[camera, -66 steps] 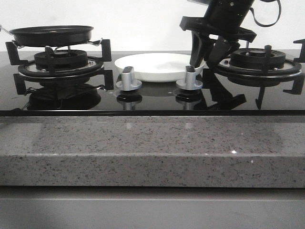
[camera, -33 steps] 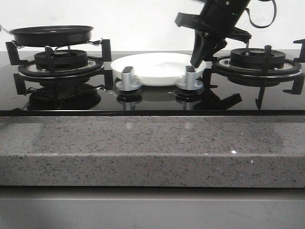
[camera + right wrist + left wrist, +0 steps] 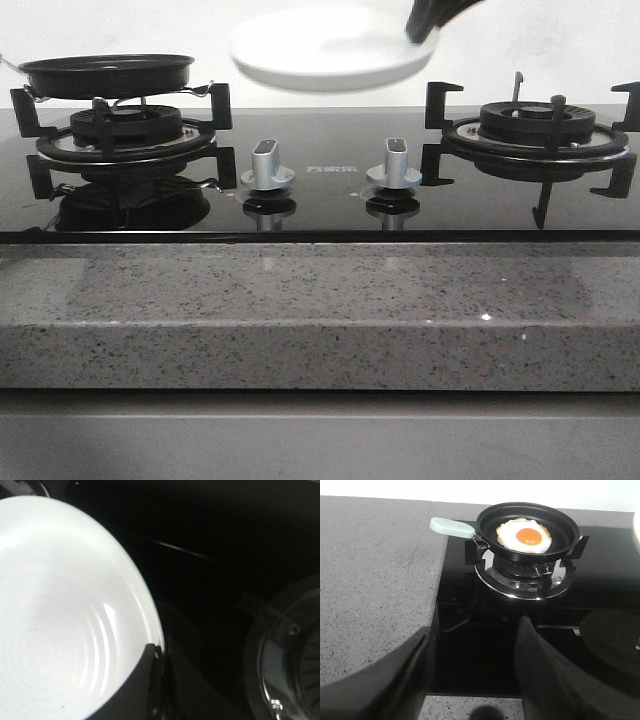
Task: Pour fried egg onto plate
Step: 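Lift the white plate with the right gripper and hold it near the pan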
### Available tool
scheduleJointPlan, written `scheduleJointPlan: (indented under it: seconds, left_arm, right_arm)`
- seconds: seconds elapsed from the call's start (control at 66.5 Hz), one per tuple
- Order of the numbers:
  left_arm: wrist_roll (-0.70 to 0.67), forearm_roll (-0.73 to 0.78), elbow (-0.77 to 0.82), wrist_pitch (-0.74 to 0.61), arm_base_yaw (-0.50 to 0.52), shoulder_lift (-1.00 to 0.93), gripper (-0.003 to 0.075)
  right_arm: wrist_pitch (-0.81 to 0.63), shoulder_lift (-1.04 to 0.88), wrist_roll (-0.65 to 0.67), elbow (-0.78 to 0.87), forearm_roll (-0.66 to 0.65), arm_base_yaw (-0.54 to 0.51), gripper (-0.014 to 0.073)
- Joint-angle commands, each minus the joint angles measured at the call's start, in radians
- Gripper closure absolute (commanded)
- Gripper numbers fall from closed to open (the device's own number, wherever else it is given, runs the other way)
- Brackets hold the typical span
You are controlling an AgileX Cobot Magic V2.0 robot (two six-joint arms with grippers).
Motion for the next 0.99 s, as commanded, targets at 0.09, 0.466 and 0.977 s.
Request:
scheduleJointPlan:
  seconds: [0.09, 0.466, 0.977]
  left_arm:
    - [-0.007, -0.005, -0.028, -0.074, -0.001, 0.005, 0.0356]
    - [-0.007, -0.005, -0.028, -0.074, -0.001, 0.005, 0.0357]
    - [-0.007, -0.005, -0.028, -0.074, -0.001, 0.005, 0.0356]
  right_arm:
    - [-0.159, -0.287, -0.02, 0.289, 0.042, 0.052, 0.0661]
    - [-0.326, -0.479, -0.024, 0.675, 0.05, 0.119, 0.0661]
    - [-0.4, -0.405, -0.024, 0.734, 0.052, 0.119, 0.0661]
